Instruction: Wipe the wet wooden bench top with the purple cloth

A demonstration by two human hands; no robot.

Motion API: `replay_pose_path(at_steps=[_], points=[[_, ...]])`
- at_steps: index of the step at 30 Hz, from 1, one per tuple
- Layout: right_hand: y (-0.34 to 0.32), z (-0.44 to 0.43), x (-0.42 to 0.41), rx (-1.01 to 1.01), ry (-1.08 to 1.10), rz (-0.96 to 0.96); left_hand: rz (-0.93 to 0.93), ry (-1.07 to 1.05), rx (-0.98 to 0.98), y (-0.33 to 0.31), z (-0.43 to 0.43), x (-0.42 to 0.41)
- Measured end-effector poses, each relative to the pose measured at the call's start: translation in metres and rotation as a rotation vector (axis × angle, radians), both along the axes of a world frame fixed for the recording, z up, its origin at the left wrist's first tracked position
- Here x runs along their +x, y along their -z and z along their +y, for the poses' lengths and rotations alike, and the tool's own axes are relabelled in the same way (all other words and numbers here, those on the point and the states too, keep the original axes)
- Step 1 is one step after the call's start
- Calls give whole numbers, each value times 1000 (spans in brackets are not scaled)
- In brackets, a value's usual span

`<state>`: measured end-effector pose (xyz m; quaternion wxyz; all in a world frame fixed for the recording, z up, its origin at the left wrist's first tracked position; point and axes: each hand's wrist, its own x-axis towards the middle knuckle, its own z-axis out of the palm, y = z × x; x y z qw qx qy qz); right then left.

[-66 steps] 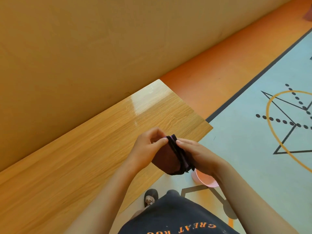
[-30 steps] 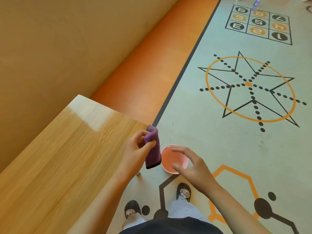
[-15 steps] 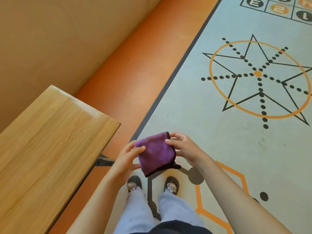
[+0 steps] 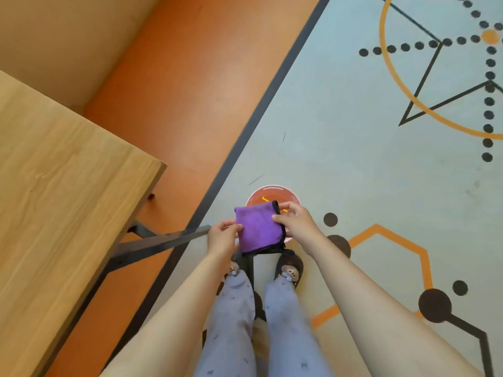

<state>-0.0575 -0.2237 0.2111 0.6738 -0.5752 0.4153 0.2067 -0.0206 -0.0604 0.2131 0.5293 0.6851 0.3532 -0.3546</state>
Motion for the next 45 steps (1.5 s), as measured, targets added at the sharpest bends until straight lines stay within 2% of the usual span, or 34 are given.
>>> replay_pose_path(at_steps=[4, 12, 16, 21, 26, 31, 39, 45], points=[[83, 15, 4, 3, 8, 32, -47, 41, 95, 84, 13, 6], [231, 33, 10, 43, 30, 63, 11, -25, 123, 236, 26, 11], [282, 43, 17, 95, 34, 60, 16, -61, 127, 284, 33, 17], [314, 39, 18, 38, 85, 96, 5, -16, 108, 316, 41, 17], [323, 38, 23, 58, 5, 140, 49, -6, 109, 326, 35, 19], [304, 35, 22, 206, -174, 152, 78, 137, 109, 312, 30, 23], [238, 12, 13, 7, -276, 152, -11, 183, 147, 232, 18, 20], [134, 3, 9, -128, -473, 75, -163, 301, 91, 134, 18, 10]])
